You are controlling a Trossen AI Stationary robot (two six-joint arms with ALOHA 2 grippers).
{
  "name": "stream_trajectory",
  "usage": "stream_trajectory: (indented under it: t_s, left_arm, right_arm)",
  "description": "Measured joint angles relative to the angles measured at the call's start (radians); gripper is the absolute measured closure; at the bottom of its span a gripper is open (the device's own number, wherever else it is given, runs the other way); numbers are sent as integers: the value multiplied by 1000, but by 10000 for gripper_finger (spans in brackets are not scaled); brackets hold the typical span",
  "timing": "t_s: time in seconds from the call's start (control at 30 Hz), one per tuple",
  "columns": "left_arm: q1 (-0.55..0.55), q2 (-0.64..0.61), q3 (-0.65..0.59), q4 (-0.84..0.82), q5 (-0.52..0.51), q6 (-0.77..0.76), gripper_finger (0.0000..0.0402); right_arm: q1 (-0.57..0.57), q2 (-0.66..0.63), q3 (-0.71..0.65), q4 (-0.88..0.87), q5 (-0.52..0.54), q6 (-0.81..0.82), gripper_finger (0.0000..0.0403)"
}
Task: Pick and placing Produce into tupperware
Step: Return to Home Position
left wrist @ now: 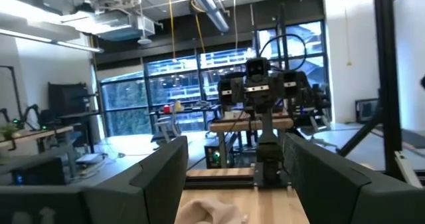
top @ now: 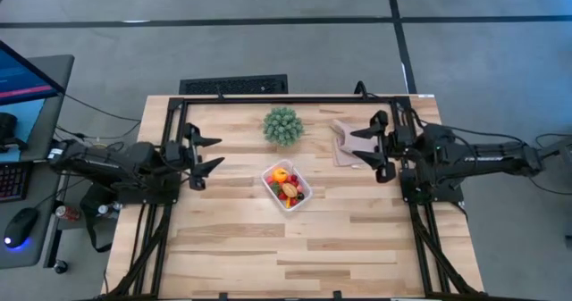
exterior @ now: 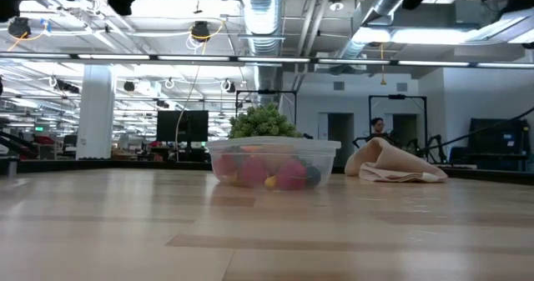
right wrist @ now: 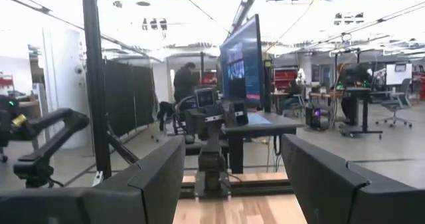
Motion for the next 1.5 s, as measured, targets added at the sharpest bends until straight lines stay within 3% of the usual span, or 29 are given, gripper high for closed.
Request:
stream_trajectory:
  t_s: [0.4,0.77,1.33,1.5]
  left_arm:
    - [-17,-270,-200,54,21,0,162]
    - [-15,-468,-265,54,55,58,162]
    - [0,-475,-266,95,30,106,162]
    - [61,-472,-267,94,188,-1,162]
  right_arm:
    - [0,-136,-78,-31,1,39,159]
    - [0,-156,-78,-49,3,34,159]
    - [-15,-156,-78,-49,9,21,159]
    - [-15,-156,-78,-49,8,21,159]
